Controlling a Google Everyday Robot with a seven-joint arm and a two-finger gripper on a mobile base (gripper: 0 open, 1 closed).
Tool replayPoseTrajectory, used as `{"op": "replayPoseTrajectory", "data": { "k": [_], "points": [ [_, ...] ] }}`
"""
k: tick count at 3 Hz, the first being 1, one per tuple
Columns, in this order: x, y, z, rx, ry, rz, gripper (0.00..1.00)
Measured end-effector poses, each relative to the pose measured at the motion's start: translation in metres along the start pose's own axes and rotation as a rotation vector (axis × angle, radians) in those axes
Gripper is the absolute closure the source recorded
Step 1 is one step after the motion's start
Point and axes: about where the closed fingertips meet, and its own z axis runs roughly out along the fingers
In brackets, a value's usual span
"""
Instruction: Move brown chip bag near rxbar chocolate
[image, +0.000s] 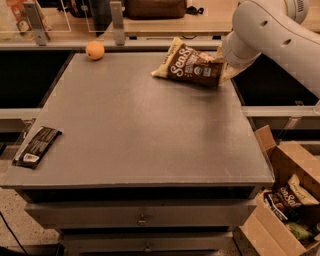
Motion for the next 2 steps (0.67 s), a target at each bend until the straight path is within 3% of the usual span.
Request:
{"op": "replayPoseTrajectory", "data": {
  "k": [1, 2],
  "points": [
    [-0.005, 0.003, -0.004, -0.001, -0.017, -0.002, 0.87],
    [-0.011, 0.003, -0.017, 0.019, -0.06, 0.017, 1.0]
  ]
}}
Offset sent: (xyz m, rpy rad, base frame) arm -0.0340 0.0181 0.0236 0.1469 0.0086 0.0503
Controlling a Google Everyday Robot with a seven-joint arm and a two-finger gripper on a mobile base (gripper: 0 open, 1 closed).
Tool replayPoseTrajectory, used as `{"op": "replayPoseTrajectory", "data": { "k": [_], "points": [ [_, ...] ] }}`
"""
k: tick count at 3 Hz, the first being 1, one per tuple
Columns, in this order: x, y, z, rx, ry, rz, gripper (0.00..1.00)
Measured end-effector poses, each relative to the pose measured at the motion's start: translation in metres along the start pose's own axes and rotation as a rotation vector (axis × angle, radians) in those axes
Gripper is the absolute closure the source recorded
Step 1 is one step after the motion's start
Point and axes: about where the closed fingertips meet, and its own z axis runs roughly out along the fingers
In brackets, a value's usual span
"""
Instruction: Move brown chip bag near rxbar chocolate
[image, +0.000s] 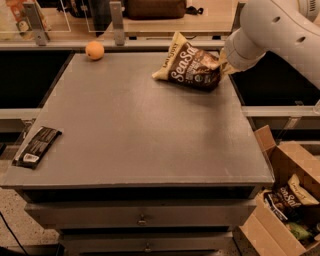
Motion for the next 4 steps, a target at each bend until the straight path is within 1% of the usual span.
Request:
{"op": "replayPoseTrajectory", "data": {
  "k": [1, 2, 3, 4],
  "points": [
    [-0.017, -0.007, -0.03, 0.026, -0.111, 0.03, 1.0],
    [-0.052, -0.015, -0.065, 0.041, -0.255, 0.022, 1.0],
    [-0.092, -0.021, -0.099, 0.036, -0.403, -0.027, 1.0],
    [-0.132, -0.019, -0.128, 0.02, -0.521, -0.083, 1.0]
  ]
}}
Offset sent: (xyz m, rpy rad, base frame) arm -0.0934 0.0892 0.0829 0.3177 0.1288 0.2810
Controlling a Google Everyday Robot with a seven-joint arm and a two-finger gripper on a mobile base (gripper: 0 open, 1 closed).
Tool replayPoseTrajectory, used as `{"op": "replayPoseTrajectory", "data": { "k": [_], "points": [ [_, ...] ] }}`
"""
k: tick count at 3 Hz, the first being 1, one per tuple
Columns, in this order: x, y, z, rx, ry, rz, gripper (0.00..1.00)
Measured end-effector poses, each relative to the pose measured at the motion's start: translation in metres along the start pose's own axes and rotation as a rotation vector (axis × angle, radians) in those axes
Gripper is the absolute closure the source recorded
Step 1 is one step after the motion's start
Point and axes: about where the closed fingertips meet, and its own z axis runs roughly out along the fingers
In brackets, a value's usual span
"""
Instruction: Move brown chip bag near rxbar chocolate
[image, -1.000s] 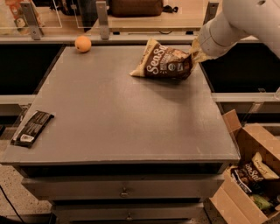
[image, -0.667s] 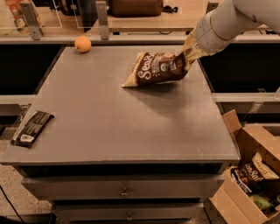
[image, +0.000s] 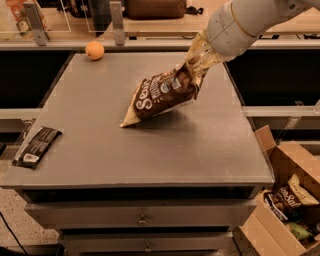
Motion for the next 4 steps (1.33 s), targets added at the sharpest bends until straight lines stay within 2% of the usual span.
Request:
{"op": "replayPoseTrajectory", "data": {
  "k": [2, 3, 4],
  "points": [
    [-0.085, -0.008, 0.003, -0.039, -0.22, -0.062, 1.0],
    [-0.123, -0.011, 0.014, -0.062, -0.311, -0.077, 1.0],
    [-0.15, -0.013, 0.027, -0.088, -0.364, -0.081, 1.0]
  ]
}}
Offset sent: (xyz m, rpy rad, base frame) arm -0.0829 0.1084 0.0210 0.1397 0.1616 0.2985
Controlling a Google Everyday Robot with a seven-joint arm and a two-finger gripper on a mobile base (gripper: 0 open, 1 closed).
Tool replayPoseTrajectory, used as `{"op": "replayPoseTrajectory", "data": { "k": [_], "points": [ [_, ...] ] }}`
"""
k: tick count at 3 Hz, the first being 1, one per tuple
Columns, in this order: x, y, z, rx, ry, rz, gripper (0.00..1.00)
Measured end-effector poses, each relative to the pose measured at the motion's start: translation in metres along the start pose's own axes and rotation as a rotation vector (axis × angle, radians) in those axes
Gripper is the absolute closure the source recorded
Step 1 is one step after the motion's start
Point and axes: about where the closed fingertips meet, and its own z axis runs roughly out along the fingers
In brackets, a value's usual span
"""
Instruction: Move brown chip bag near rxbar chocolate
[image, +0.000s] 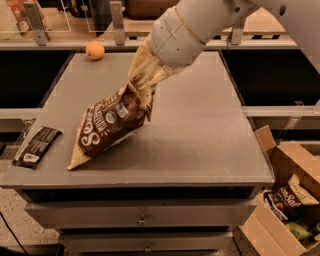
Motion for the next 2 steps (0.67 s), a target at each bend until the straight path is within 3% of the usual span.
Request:
{"op": "replayPoseTrajectory", "data": {
  "k": [2],
  "points": [
    [-0.025, -0.015, 0.036, -0.029, -0.053, 0.027, 1.0]
  ]
}}
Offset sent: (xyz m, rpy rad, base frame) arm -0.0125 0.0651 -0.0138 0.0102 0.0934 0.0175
